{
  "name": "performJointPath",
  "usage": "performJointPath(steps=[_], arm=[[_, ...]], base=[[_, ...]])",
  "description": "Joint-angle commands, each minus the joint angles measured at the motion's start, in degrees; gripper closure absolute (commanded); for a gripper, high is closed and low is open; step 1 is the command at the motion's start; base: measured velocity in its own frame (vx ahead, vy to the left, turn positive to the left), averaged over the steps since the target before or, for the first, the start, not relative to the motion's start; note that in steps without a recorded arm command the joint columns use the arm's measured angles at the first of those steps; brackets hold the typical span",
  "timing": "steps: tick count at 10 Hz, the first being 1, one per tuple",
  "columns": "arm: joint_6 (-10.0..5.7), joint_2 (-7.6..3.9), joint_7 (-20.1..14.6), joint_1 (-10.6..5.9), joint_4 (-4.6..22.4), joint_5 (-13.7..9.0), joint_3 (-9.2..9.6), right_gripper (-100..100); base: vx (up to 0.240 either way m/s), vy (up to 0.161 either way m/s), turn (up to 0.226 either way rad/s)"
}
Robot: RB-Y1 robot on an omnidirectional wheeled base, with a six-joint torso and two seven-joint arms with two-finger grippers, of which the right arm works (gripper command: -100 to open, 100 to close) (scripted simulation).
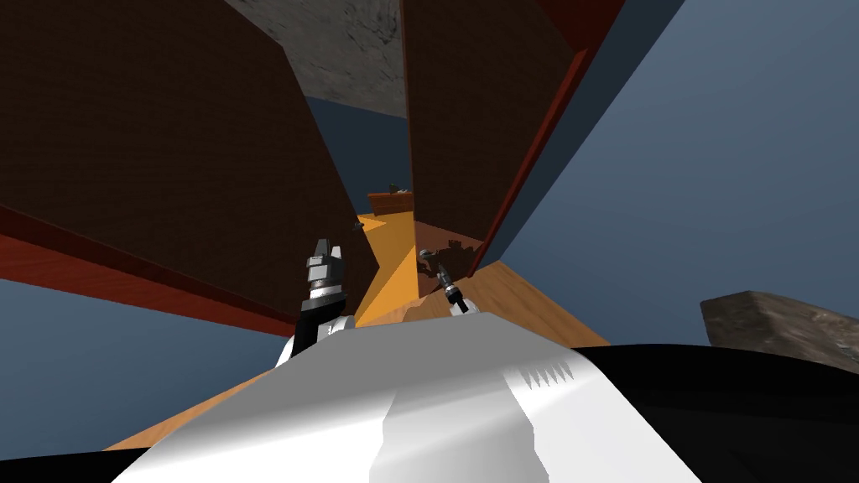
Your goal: Push the door open
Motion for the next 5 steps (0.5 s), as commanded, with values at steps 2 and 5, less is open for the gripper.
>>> performJointPath(steps=[2,5], arm=[[-0.30,-0.29,0.31,0.26,0.17,-0.14,-0.22,-100],[-0.74,-0.27,0.78,0.65,0.43,-0.34,-0.54,-100]], base=[[0.141,0.024,0.025],[0.202,0.061,0.032]])
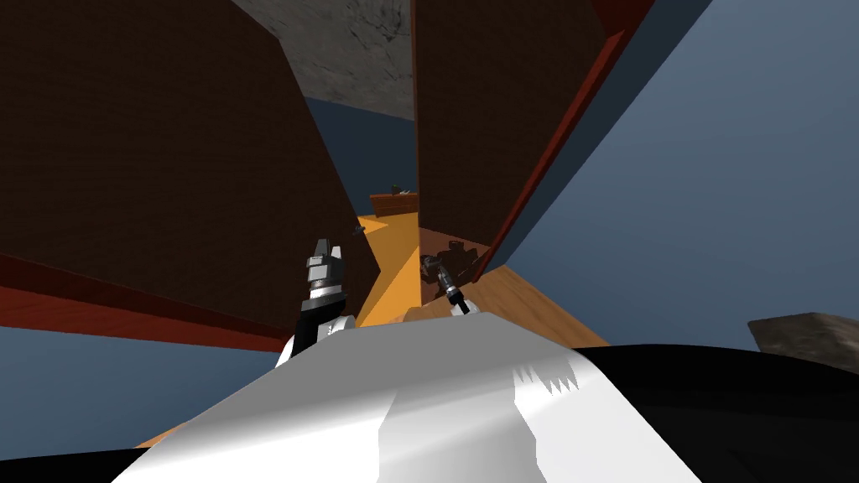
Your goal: Push the door open
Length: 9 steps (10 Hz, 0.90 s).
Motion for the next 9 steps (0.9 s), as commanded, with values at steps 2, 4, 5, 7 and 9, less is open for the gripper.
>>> performJointPath(steps=[2,4,5,7,9], arm=[[-0.36,0.28,0.41,0.43,0.05,-0.16,-0.26,-100],[-0.59,0.64,0.65,0.62,0.18,-0.26,-0.42,-100],[-0.58,0.52,0.57,0.46,0.30,-0.25,-0.39,-100],[-0.58,0.52,0.57,0.46,0.30,-0.25,-0.39,100],[-0.58,0.52,0.57,0.46,0.30,-0.25,-0.39,100]], base=[[0.200,0.058,0.027],[0.189,0.033,0.024],[0.081,0.024,0.002],[-0.019,-0.008,0.004],[-0.006,-0.003,0.007]])
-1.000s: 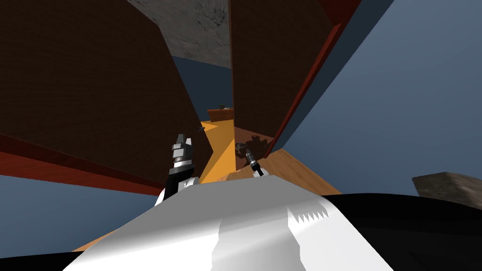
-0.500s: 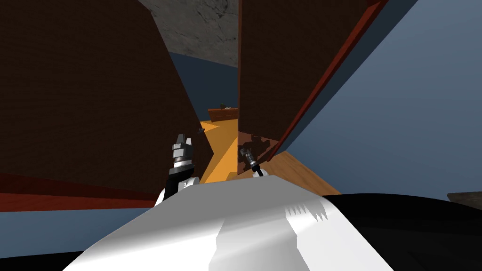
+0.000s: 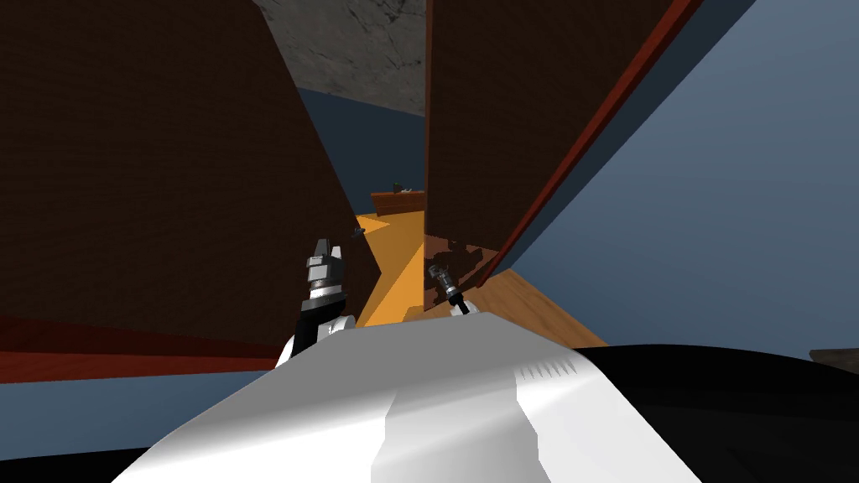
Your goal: Push the door open
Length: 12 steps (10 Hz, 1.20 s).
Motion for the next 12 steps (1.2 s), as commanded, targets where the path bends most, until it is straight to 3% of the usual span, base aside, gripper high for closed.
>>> performJointPath(steps=[1,7,12], arm=[[-0.13,0.01,-0.03,0.26,0.10,0.02,0.04,100],[0.45,-0.63,1.15,-0.03,-0.03,-1.16,-1.62,100],[1.23,-1.17,3.14,-0.10,-0.10,-3.13,-4.39,100]], base=[[0.000,0.000,0.000],[0.125,0.055,-0.020],[0.142,0.076,-0.042]])
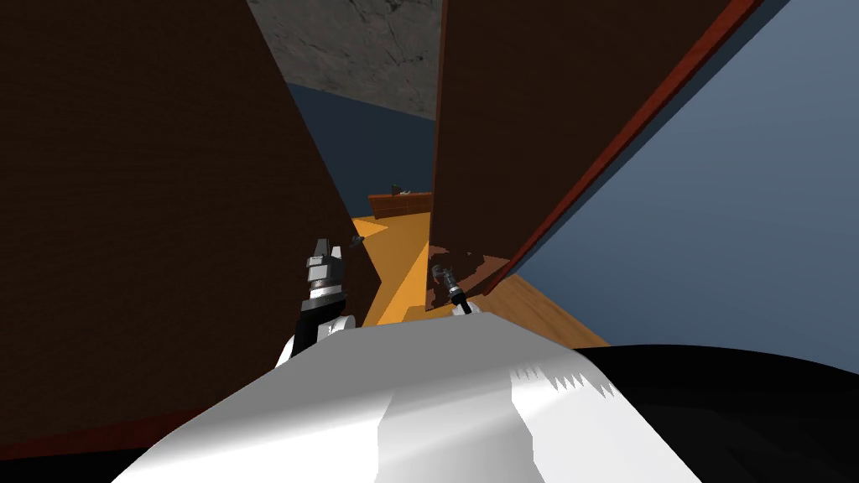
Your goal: Push the door open
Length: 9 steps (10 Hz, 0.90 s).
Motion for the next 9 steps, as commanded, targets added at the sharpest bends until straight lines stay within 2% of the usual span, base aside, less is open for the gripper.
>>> performJointPath(steps=[1,3,4,6,9], arm=[[0.16,-0.79,0.77,-0.33,-0.50,-0.90,-1.45,100],[0.16,-0.79,0.77,-0.33,-0.50,-0.90,-1.45,100],[0.47,-0.84,1.55,-0.35,-0.53,-1.68,-2.54,100],[0.47,-0.84,1.55,-0.35,-0.53,-1.68,-2.54,100],[1.10,-0.71,3.16,-0.41,-0.58,-3.27,-4.77,100]], base=[[0.174,0.089,-0.057],[0.071,0.058,-0.018],[0.101,0.072,-0.065],[0.078,0.070,-0.032],[0.142,0.114,-0.068]])
